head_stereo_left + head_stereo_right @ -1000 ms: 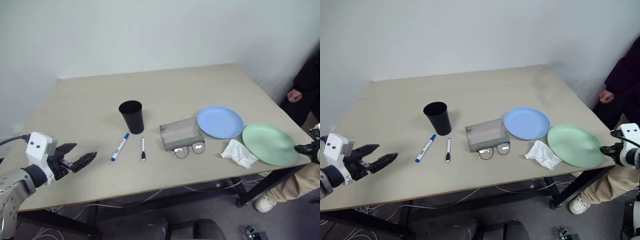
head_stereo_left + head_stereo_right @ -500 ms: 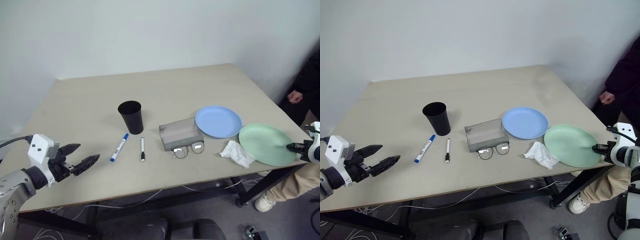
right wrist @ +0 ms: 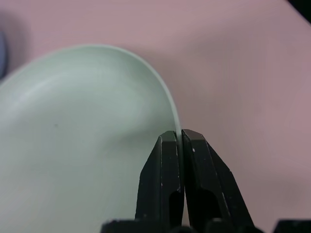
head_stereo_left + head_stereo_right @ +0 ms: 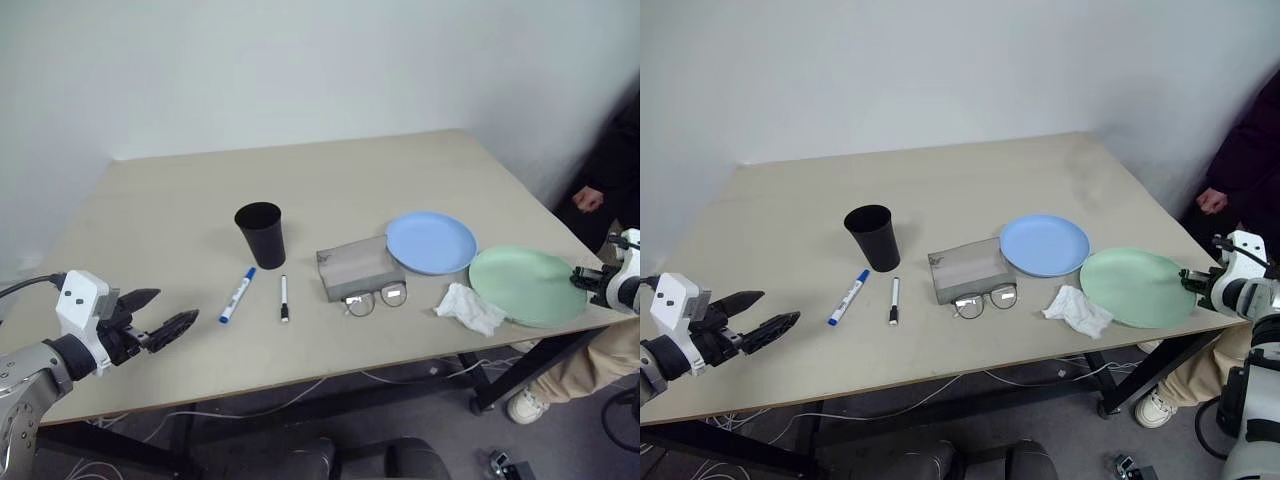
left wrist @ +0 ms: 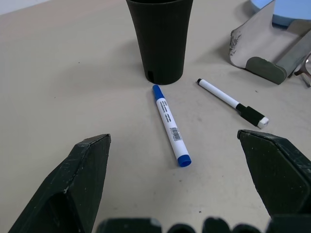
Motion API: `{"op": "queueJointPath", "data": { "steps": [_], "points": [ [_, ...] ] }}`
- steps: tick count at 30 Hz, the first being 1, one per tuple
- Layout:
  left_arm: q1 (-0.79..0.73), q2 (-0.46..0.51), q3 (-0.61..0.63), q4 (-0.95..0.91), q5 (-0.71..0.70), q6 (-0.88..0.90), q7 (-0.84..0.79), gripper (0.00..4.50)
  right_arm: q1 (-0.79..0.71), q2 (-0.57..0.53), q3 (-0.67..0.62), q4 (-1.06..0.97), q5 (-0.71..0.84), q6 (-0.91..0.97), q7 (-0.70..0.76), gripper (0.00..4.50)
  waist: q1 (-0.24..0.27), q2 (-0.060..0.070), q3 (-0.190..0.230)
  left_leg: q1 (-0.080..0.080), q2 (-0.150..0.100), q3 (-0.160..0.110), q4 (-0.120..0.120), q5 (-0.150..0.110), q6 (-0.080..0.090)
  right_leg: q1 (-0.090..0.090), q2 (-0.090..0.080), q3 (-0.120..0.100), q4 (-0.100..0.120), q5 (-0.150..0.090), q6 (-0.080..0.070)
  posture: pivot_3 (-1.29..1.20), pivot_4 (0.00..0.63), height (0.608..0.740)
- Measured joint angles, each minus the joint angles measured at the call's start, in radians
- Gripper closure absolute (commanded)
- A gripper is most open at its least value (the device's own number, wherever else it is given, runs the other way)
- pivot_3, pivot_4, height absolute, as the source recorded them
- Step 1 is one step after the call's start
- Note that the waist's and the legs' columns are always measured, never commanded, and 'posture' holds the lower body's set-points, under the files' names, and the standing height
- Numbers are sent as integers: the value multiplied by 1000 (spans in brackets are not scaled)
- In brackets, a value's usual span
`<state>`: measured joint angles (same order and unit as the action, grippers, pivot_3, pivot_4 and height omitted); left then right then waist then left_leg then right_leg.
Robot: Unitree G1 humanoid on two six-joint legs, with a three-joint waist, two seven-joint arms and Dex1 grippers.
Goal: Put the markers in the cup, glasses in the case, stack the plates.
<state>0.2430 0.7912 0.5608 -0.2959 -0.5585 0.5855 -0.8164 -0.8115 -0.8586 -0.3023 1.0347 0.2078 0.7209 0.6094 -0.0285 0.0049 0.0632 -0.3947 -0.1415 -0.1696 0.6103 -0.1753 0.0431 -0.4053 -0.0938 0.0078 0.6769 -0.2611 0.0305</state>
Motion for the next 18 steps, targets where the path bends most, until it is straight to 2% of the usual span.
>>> {"op": "queueJointPath", "data": {
  "steps": [10,18],
  "points": [
    [0,-2,0,-8,0,0,14,0,-198,-3,-25,-10,25,35,-29,4433,6,1,0,-1,0,1,-1,0,0,-2,1,3,-1,0,0,0,0,740],
    [12,-3,4,-24,-5,4,38,0,-239,-38,66,3,-40,-25,-1,4433,7,1,0,-1,0,2,-1,-1,1,-2,1,3,-2,0,0,0,0,740]
  ]
}}
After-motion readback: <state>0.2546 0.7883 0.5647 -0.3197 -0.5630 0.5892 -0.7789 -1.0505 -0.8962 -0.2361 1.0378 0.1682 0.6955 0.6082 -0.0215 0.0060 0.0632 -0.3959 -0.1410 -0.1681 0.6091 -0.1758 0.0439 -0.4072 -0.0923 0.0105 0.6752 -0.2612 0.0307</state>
